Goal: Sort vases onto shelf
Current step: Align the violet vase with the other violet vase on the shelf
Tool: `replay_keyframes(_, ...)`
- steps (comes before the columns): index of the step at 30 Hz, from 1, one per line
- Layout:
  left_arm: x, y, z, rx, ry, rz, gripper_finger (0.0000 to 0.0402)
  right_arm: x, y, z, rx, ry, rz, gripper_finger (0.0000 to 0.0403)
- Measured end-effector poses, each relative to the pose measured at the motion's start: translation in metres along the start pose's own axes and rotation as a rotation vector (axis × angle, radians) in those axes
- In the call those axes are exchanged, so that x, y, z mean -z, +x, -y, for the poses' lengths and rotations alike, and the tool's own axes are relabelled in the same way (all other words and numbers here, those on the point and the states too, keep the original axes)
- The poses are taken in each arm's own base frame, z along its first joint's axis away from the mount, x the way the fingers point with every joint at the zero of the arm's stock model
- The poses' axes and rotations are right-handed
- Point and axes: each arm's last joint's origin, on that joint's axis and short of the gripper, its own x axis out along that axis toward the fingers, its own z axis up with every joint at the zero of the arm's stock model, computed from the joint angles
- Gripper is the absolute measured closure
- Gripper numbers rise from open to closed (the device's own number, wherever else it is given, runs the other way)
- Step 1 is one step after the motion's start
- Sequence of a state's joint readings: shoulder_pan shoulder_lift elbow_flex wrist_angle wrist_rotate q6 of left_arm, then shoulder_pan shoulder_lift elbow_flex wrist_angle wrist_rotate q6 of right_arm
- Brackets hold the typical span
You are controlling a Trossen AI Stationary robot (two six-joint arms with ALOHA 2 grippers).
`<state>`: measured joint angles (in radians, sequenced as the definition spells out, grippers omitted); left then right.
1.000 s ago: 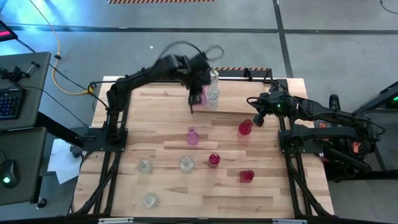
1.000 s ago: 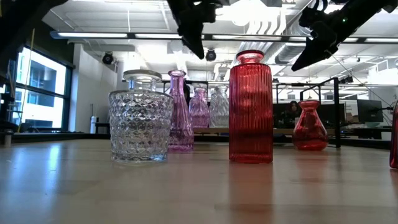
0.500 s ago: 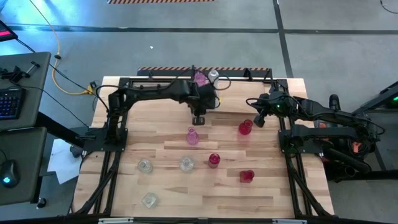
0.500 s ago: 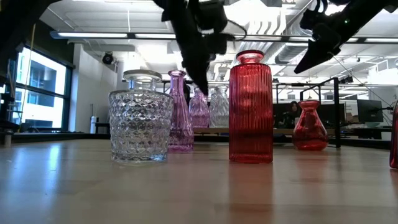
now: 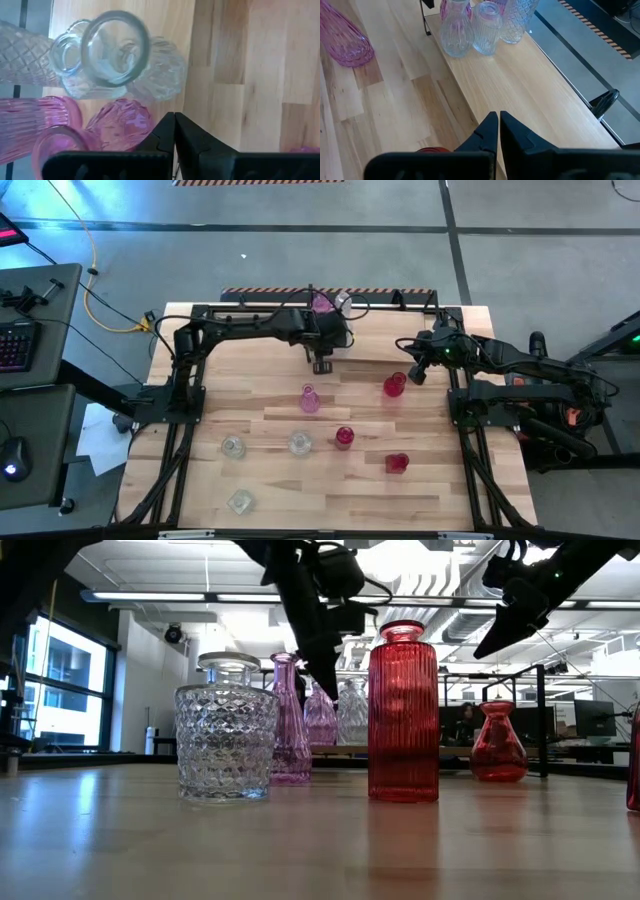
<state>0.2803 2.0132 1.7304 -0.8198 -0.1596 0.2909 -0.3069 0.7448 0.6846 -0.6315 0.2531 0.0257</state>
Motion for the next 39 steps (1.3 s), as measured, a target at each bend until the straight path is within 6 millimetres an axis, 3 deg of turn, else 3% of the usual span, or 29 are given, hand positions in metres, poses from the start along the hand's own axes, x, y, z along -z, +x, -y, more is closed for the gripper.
replay_keyframes(12, 0.007, 0.009, -0.001, 0.084, -0.046, -0.051, 0.0401, 0.0, 0.0, 0.0, -0.002, 0.001, 0.001, 0.0402)
replay_keyframes(25, 0.007, 0.022, 0.009, 0.019, -0.034, -0.107, 0.0401, 0.0, 0.0, 0.0, -0.002, 0.0, 0.0, 0.0402)
replay_keyframes(39, -0.002, 0.015, 0.022, -0.026, 0.024, -0.088, 0.0401, 0.0, 0.0, 0.0, -0.004, 0.005, 0.001, 0.0402)
